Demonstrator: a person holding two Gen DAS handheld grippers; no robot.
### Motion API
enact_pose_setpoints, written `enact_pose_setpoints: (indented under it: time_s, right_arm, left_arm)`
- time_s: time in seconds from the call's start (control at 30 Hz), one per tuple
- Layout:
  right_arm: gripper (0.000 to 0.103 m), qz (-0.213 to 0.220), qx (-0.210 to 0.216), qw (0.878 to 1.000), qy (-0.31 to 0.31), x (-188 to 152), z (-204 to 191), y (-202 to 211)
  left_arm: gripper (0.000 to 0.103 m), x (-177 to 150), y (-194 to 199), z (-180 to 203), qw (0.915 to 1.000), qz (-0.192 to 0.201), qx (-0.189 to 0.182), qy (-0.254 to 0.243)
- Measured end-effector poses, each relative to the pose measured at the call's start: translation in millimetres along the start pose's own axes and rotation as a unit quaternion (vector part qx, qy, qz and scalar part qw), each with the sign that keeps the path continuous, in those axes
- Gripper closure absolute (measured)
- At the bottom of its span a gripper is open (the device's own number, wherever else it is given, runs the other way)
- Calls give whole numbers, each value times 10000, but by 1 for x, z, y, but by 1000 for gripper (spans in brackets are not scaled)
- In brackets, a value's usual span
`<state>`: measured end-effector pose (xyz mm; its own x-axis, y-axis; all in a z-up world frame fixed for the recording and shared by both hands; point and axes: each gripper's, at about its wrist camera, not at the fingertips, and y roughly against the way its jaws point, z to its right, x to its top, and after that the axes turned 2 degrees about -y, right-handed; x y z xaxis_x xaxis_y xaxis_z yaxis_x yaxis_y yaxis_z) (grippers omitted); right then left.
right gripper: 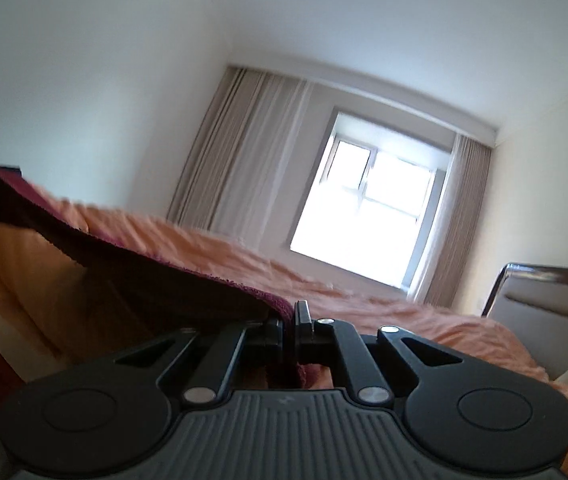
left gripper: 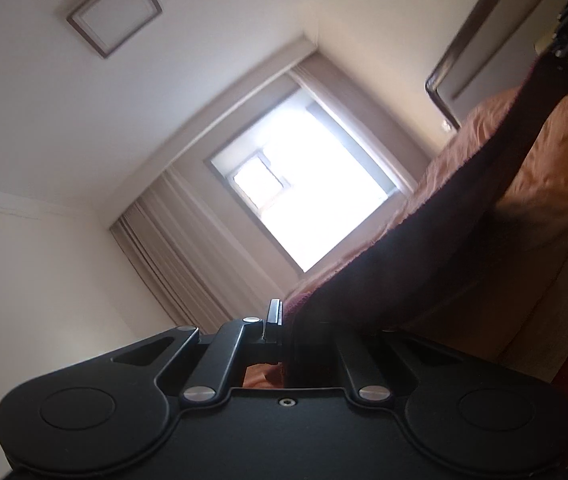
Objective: Fold small clothes
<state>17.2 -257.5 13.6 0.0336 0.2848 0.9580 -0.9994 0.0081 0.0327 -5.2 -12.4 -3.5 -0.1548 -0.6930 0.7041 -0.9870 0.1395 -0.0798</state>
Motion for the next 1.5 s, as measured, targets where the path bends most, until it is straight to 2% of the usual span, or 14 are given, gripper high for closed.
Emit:
enact_pose_setpoints:
  time_s: [0.17, 0.37, 0.57, 0.73, 0.83, 0.93, 1.03, 1.2, 1.3, 1.4, 1.47, 1.5]
  right_arm:
    - [97, 255, -31, 9996, -139, 22, 19, 32]
    - [97, 37, 2, 9997, -221, 22, 31, 13]
    - [97, -139, 70, 9995, -265, 36, 48, -47]
    - [96, -263, -30, 9985, -486, 60, 61, -124]
    - [96, -524, 27, 9971, -550, 65, 65, -188]
    - [96, -852, 120, 9940, -670, 59, 69, -250]
    - [96, -1251, 167, 9901, -622, 45, 70, -307]
    - [96, -1979, 428, 9762, -782, 10, 68, -373]
    - [95, -2219, 584, 9671, -1096, -9, 67, -395]
    - [95, -2391, 649, 9621, -1139, -21, 67, -413]
    - [93, -2512, 639, 9588, -1163, -23, 64, -418]
    - [87, -2552, 643, 9574, -1191, -25, 64, -421]
  left_arm:
    - [98, 29, 25, -20, 9994, 308, -135, -5]
    - [98, 39, 11, -21, 9982, 216, -549, -134]
    - [97, 44, -48, -35, 9962, 15, -871, 11]
    - [94, 54, -132, -50, 9954, -130, -893, 317]
    - [93, 54, -190, -54, 9913, -432, -1069, 635]
    - [93, 43, -246, -57, 9820, -827, -1307, 1086]
    - [94, 21, -302, -52, 9683, -1326, -1540, 1453]
    - [94, -24, -382, -32, 9443, -2182, -1835, 1644]
    - [94, -46, -408, -29, 9297, -2458, -1970, 1909]
    - [94, -57, -419, -24, 9192, -2609, -2147, 2023]
    - [85, -64, -431, -25, 9089, -2769, -2291, 2114]
    - [82, -65, -434, -25, 9049, -2833, -2329, 2160]
